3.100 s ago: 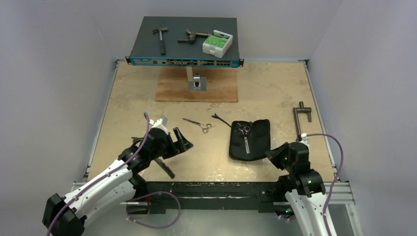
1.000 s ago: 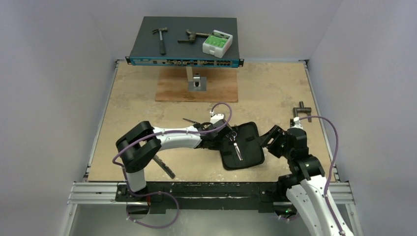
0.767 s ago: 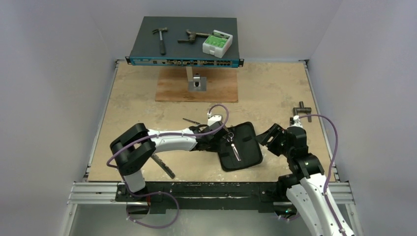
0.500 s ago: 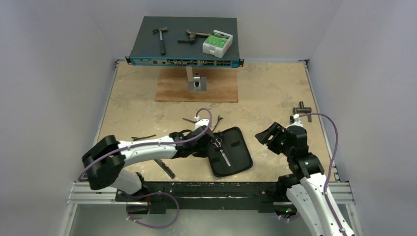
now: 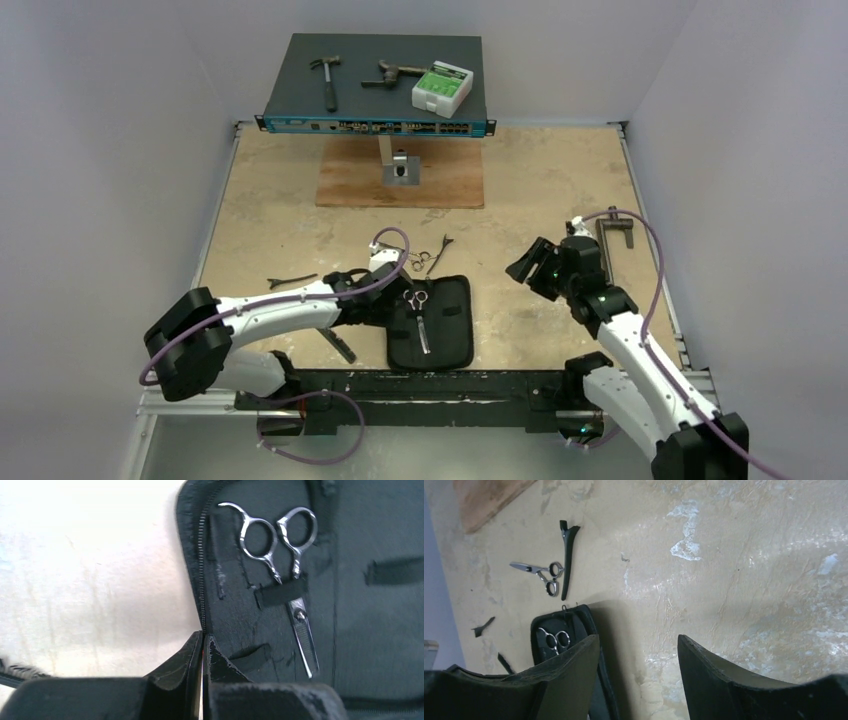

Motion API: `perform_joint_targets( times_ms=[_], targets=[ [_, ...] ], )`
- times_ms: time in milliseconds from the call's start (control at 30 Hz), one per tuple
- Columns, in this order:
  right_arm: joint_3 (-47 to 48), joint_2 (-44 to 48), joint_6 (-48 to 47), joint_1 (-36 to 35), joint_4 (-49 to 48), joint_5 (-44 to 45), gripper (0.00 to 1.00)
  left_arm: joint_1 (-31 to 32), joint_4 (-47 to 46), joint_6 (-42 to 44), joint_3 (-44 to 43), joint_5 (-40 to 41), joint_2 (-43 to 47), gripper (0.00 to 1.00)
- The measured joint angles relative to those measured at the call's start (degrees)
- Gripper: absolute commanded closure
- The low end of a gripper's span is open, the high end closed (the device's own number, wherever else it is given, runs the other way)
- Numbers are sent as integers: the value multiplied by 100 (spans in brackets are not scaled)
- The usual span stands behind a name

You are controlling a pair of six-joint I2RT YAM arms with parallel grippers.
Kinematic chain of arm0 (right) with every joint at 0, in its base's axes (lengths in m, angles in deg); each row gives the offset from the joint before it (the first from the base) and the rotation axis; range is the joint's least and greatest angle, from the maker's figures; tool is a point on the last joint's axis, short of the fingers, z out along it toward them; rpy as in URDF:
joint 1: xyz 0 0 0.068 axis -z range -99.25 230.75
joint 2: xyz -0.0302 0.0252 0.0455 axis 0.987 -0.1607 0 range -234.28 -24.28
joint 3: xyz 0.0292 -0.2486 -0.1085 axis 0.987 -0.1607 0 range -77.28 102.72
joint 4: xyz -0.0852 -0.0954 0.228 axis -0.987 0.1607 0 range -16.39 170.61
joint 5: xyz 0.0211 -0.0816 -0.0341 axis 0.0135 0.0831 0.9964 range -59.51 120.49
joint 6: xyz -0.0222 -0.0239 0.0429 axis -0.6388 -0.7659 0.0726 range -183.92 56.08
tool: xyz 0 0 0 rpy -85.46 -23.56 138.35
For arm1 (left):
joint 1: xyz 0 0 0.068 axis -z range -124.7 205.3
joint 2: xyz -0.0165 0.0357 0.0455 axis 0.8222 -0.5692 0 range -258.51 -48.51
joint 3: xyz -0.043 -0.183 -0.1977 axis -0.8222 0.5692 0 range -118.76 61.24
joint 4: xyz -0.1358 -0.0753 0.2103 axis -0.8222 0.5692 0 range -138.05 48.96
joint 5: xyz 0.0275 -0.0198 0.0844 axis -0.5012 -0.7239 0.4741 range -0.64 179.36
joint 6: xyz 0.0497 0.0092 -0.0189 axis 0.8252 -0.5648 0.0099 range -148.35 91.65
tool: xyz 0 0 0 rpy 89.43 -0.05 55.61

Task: Sort the hair-cutting tools
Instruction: Move the hairdressing tool bag to the center of the board, then pick up the haircut tool at the center of the board.

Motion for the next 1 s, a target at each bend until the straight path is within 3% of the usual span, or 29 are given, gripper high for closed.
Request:
perform_joint_targets(
  times_ms=[300, 433, 533, 1000],
  targets=[
    [654, -1539, -9, -1285, -684, 984, 41, -258, 13, 420, 92, 481, -63, 100],
    [1010, -2236, -9, -1661, -1054, 1290, 41, -260, 120, 474, 92, 549, 20, 55],
    [1290, -2800, -11, -1878, -1298, 1443, 42, -249, 219, 404, 90, 566, 144, 43],
    [2850, -5523, -66, -2212, -1875, 1698, 53, -210, 210, -232, 754, 857, 2090, 42]
  ],
)
